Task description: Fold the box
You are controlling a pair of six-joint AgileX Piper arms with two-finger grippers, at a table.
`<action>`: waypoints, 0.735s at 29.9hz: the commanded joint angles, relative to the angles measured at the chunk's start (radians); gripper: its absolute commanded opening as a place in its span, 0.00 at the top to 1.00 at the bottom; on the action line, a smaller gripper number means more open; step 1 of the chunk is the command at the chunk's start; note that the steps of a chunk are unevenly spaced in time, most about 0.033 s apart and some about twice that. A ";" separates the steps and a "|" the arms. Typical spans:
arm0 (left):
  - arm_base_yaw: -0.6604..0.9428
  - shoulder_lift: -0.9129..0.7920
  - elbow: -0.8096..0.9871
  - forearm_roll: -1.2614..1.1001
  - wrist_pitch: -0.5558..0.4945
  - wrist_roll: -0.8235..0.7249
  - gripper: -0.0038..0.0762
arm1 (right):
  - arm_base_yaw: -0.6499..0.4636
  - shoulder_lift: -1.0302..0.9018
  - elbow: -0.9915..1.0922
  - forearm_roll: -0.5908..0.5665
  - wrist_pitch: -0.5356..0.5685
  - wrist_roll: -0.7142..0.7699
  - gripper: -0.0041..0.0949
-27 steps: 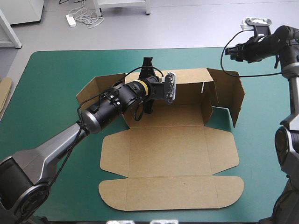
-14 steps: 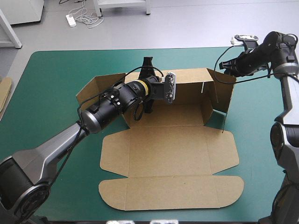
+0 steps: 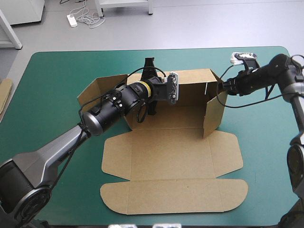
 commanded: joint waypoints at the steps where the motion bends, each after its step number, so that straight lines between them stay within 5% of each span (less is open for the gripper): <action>1: -0.009 -0.029 -0.018 -0.031 0.032 -0.030 0.96 | 0.001 -0.131 0.138 0.145 -0.150 -0.159 0.61; 11: -0.009 -0.029 -0.018 -0.031 0.046 -0.030 0.96 | 0.001 -0.288 0.402 0.232 -0.268 -0.394 0.61; 22: -0.009 -0.029 -0.018 -0.031 0.047 -0.030 0.96 | 0.003 -0.328 0.422 0.292 -0.188 -0.534 0.52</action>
